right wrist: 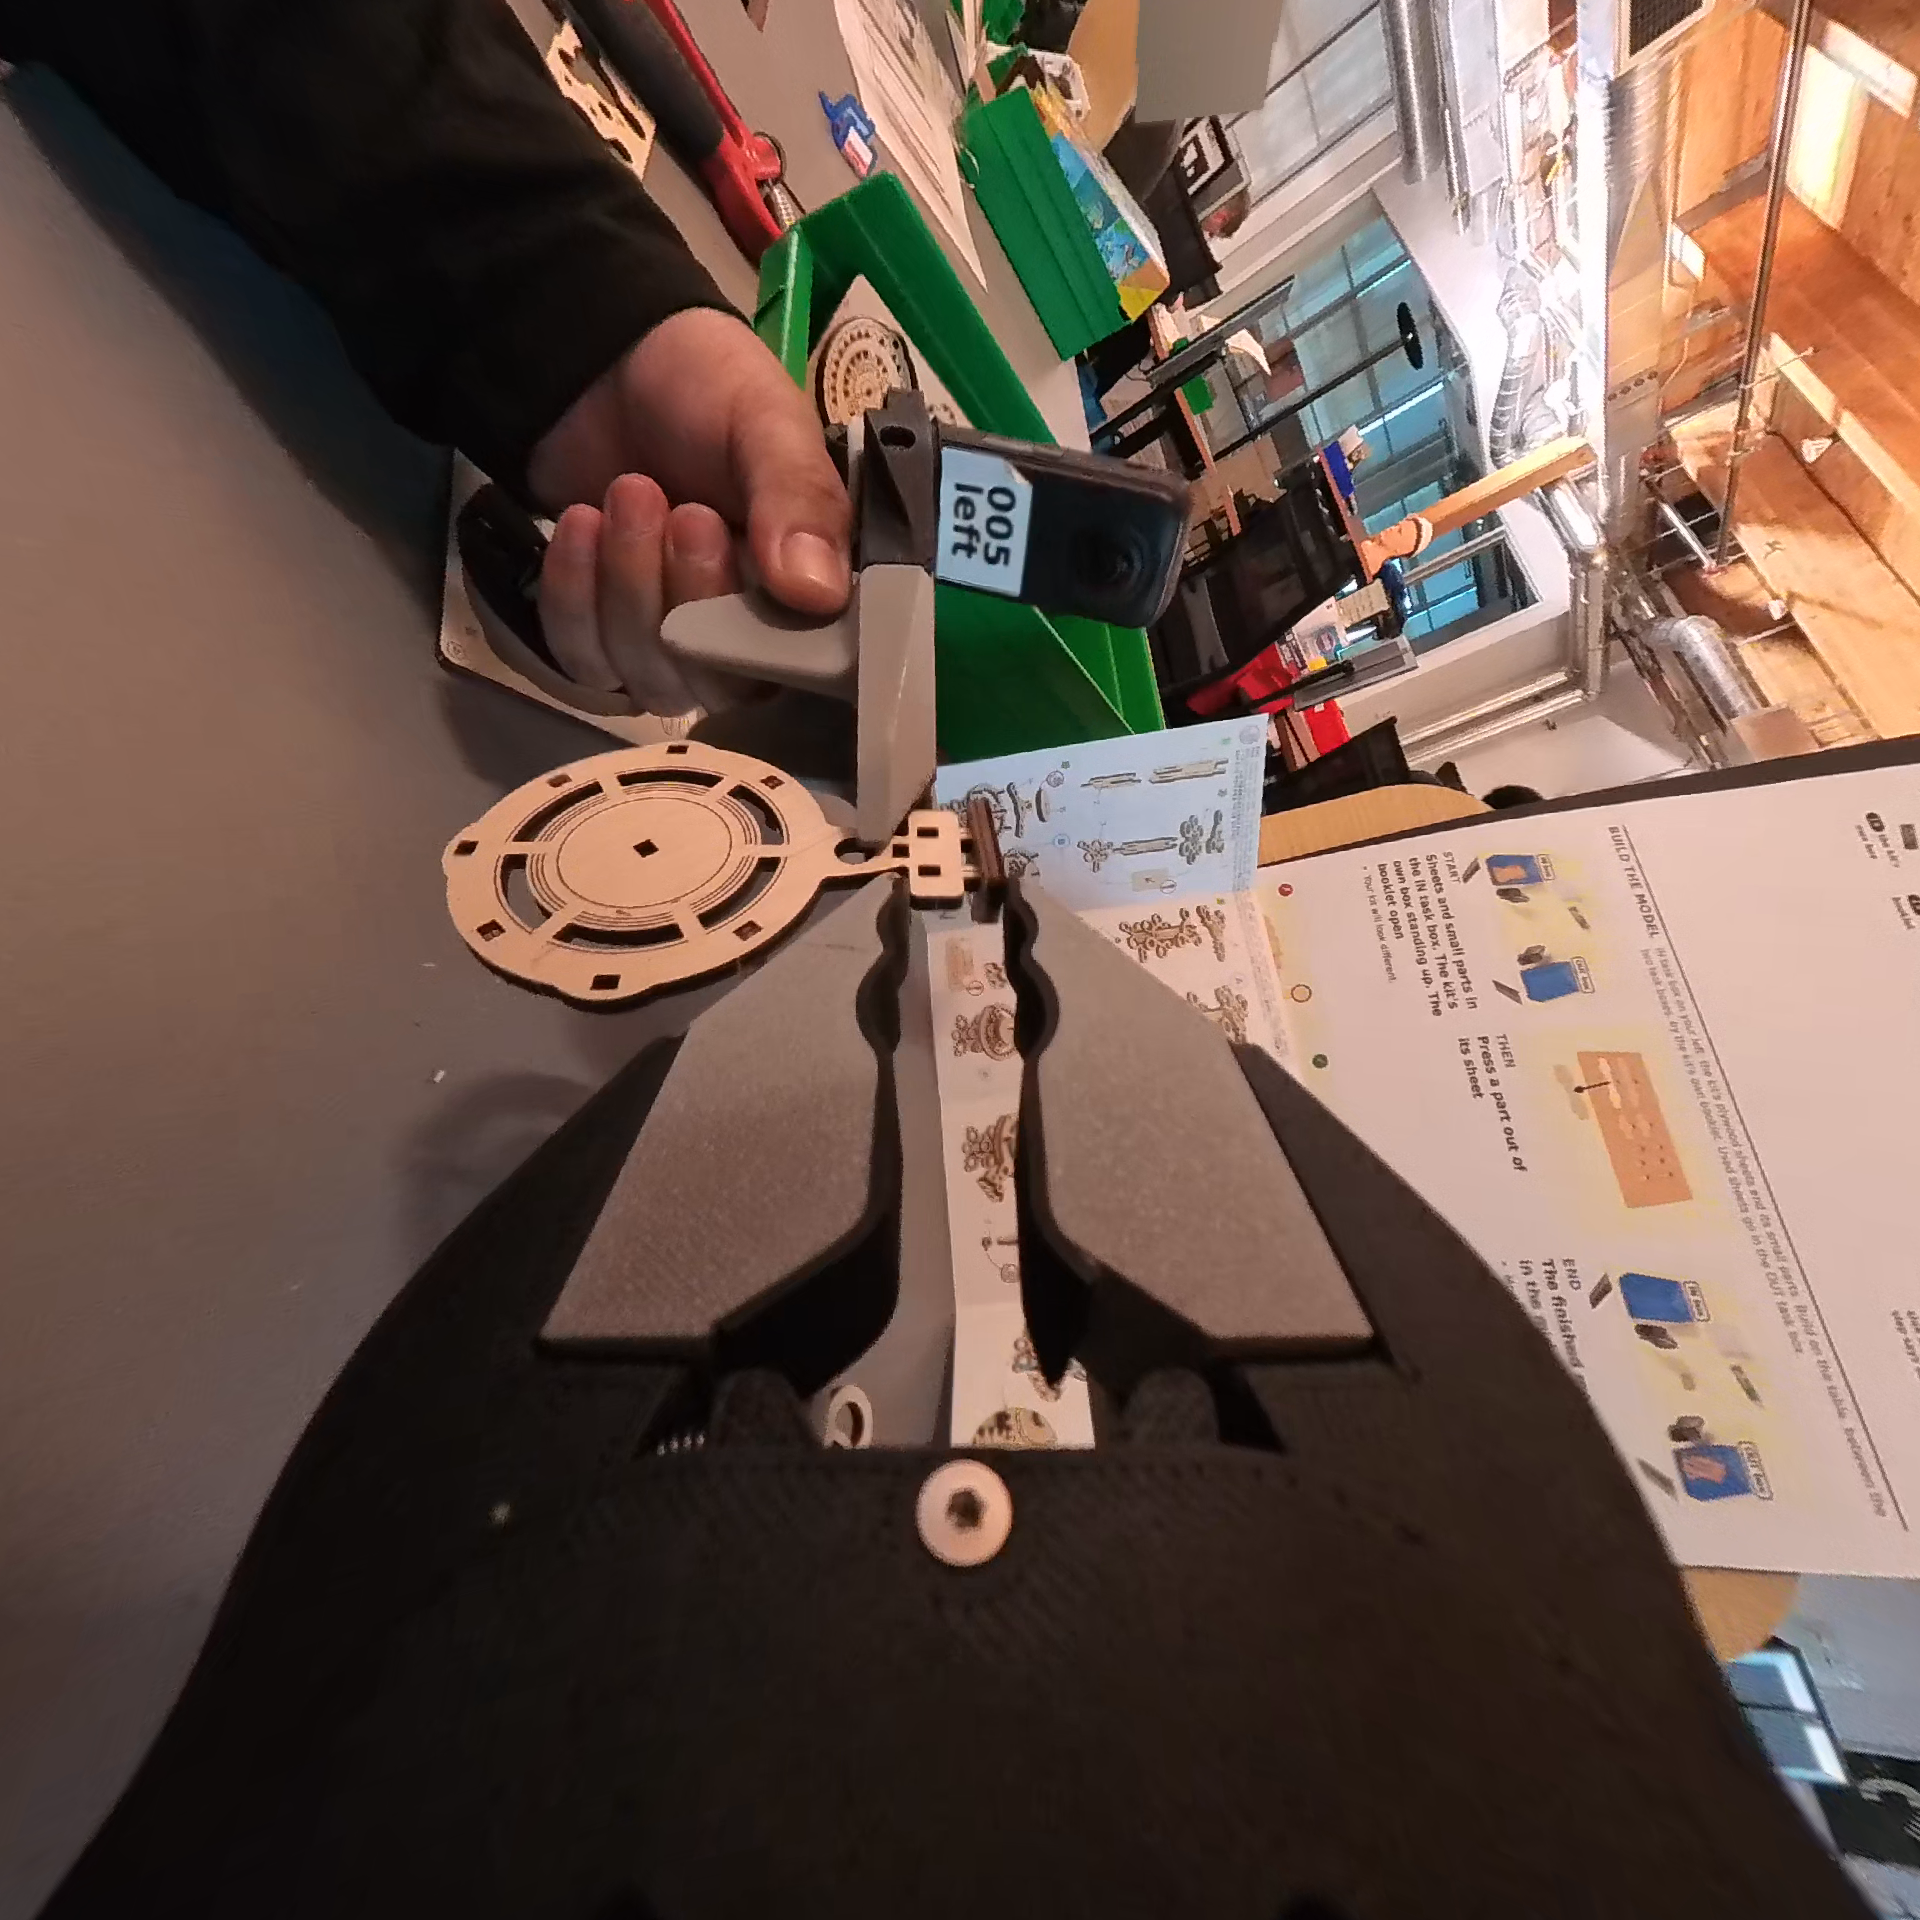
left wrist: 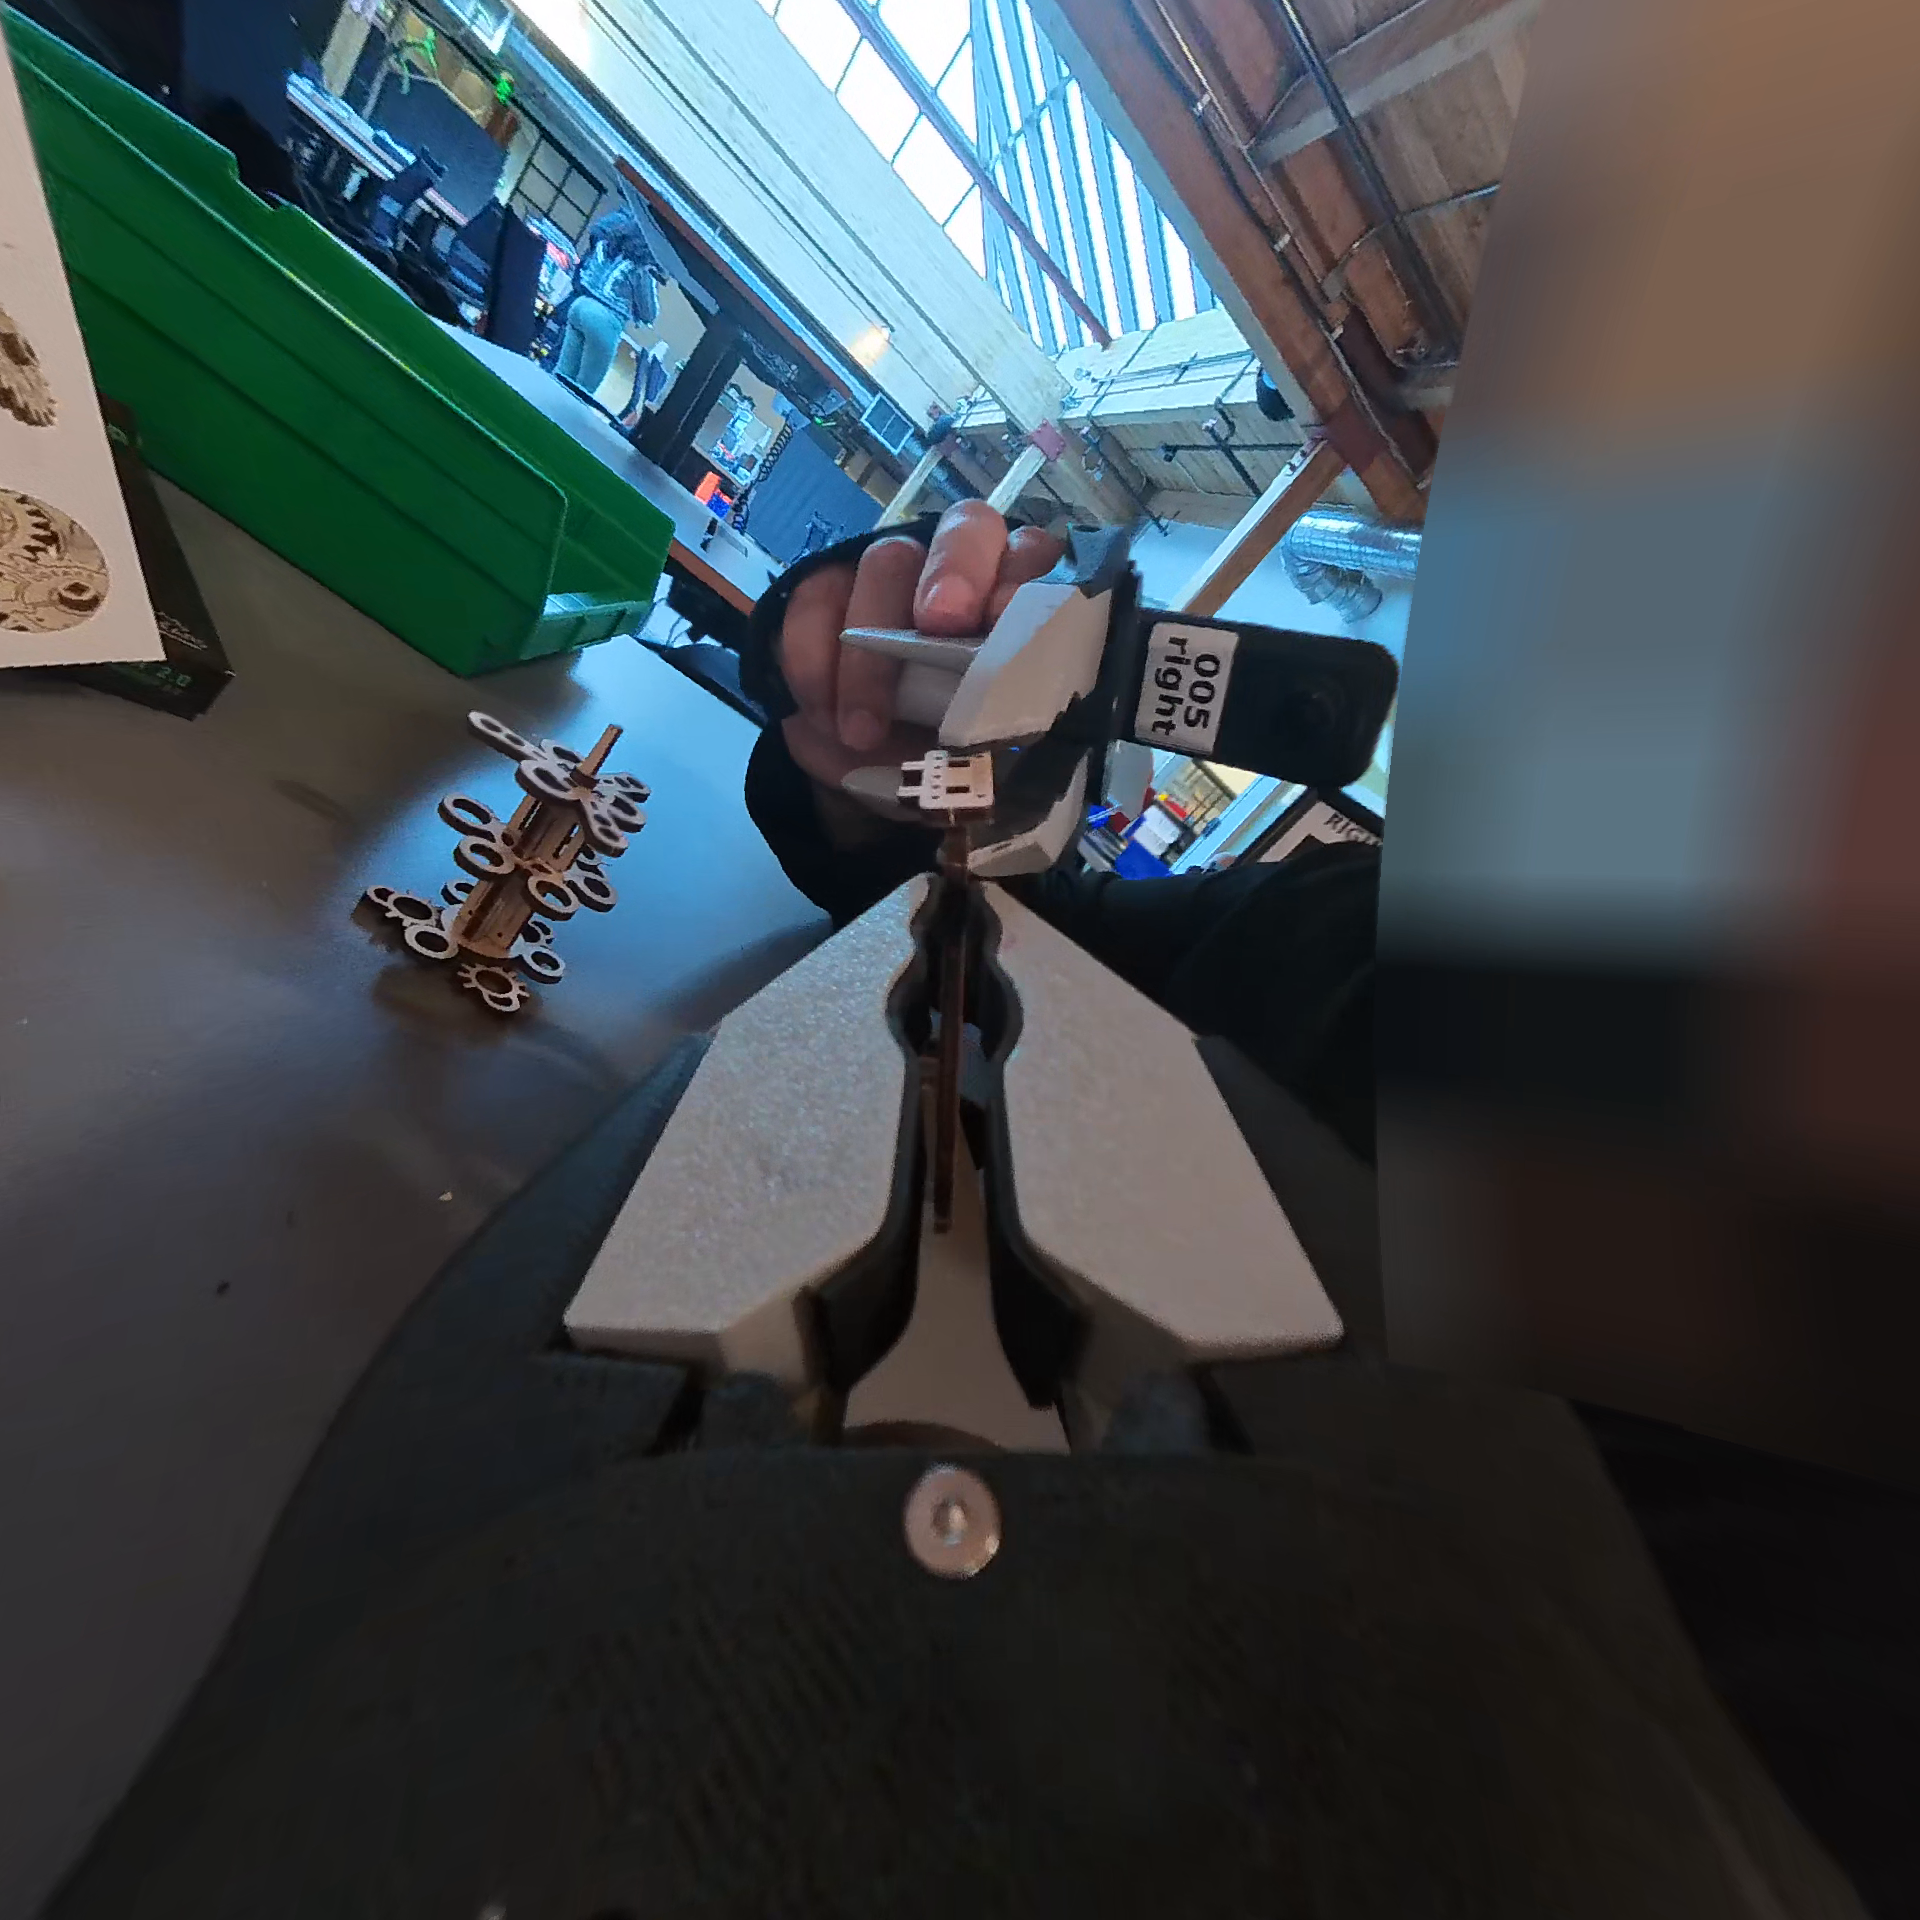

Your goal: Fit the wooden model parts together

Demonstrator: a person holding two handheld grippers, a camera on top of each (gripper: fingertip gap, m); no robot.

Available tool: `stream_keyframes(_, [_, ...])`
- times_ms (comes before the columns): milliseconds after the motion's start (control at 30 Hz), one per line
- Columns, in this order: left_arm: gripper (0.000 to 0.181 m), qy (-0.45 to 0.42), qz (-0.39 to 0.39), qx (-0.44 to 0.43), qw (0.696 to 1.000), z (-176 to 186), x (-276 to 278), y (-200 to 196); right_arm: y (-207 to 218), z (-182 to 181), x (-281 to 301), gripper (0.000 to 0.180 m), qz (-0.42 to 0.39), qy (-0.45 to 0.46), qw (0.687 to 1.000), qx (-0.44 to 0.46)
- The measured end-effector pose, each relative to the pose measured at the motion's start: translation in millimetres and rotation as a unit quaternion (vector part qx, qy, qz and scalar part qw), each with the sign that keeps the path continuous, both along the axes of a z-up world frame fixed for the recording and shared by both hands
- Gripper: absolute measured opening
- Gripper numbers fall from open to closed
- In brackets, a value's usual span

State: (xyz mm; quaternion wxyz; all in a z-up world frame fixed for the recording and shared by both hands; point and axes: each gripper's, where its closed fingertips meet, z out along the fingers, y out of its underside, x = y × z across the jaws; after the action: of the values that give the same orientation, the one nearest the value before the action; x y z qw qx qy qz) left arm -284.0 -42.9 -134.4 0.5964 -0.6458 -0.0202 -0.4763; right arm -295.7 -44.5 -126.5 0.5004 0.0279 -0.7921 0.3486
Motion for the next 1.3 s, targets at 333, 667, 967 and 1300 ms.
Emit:
stream_keyframes(333, [0.013,0.159,0.092,0.038,0.982,7.7,-17.0,-2.2,14.8,11.8,2.2,0.013,0.016,-0.065,0.992,-0.109])
stream_keyframes(667, [0.024,0.411,0.221,0.078,0.881,11.7,-18.8,3.7,17.4,12.2,5.3,0.014,0.066,-0.164,0.962,-0.208])
stream_keyframes(967, [0.027,0.418,0.198,0.089,0.882,9.1,-7.5,3.7,7.8,3.1,7.8,0.013,0.084,-0.202,0.952,-0.213])
stream_keyframes(1300, [0.018,0.427,0.173,0.095,0.883,4.6,1.0,2.7,6.4,-4.6,10.9,0.013,0.102,-0.26,0.933,-0.227])
